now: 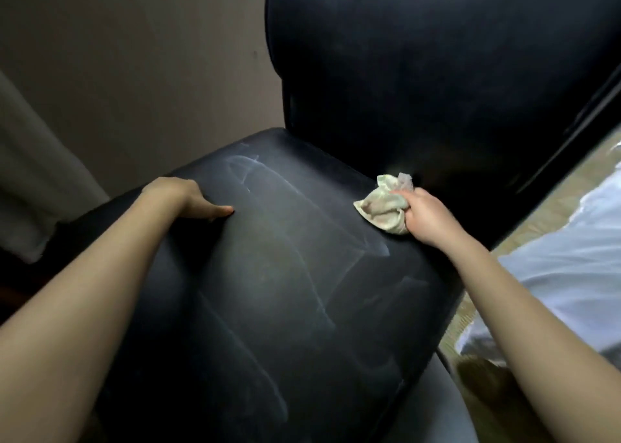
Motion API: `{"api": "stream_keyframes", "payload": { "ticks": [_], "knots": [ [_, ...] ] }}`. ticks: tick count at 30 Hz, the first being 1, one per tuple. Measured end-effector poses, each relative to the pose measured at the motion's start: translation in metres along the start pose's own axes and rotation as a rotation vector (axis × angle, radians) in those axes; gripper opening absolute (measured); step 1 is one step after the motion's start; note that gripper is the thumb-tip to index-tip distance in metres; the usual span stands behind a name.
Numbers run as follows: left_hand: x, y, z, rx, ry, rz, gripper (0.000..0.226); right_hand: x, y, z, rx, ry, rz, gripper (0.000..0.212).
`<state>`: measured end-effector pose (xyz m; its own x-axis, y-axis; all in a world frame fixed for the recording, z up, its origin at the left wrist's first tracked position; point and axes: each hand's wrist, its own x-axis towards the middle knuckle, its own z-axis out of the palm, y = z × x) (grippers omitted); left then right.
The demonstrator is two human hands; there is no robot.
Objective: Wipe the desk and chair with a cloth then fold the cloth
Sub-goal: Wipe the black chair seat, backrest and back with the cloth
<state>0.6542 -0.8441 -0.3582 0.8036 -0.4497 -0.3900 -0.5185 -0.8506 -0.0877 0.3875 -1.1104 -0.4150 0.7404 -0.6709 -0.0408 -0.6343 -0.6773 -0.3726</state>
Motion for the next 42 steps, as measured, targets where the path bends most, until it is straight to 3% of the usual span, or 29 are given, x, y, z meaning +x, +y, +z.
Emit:
{"api": "stream_keyframes", "payload": {
  "ticks": [2,5,9,11,15,18,20,26,36,42],
  "knots": [
    [-0.01,-0.004,0.008,0.021,-0.024,-0.032,0.092,0.021,-0.008,0.0,-0.011,-0.004,-0.003,0.042],
    [-0.022,-0.007,0.015,0.047,-0.042,-0.058,0.081,0.049,-0.023,0.001,-0.071,-0.024,-0.016,0.045],
    [-0.036,-0.009,0.024,0.006,-0.102,-0.15,0.099,0.077,-0.044,0.003,-0.135,-0.048,-0.052,0.05],
    [-0.041,-0.012,0.027,-0.012,-0.1,-0.194,0.092,0.088,-0.055,0.005,-0.157,-0.035,-0.05,0.045],
    [-0.059,-0.027,0.031,-0.042,0.102,-0.302,0.062,0.106,-0.074,0.008,-0.172,-0.077,-0.063,0.053],
    [-0.067,-0.055,0.042,-0.106,0.242,-0.382,0.058,0.125,-0.065,0.014,-0.147,-0.101,-0.053,0.059],
    [-0.066,-0.07,0.05,-0.132,0.236,-0.404,0.058,0.122,-0.051,0.012,-0.134,-0.073,-0.032,0.06],
    [-0.048,-0.088,0.066,-0.265,0.212,-0.385,0.059,0.078,-0.022,-0.013,-0.085,-0.024,-0.009,0.046],
    [-0.023,-0.102,0.065,-0.187,0.24,-0.416,0.046,-0.046,-0.003,-0.004,-0.037,-0.011,-0.074,0.058],
    [-0.002,-0.118,0.08,-0.288,0.14,-0.303,0.046,-0.014,-0.002,-0.004,0.018,-0.055,-0.092,0.058]
  ]
}}
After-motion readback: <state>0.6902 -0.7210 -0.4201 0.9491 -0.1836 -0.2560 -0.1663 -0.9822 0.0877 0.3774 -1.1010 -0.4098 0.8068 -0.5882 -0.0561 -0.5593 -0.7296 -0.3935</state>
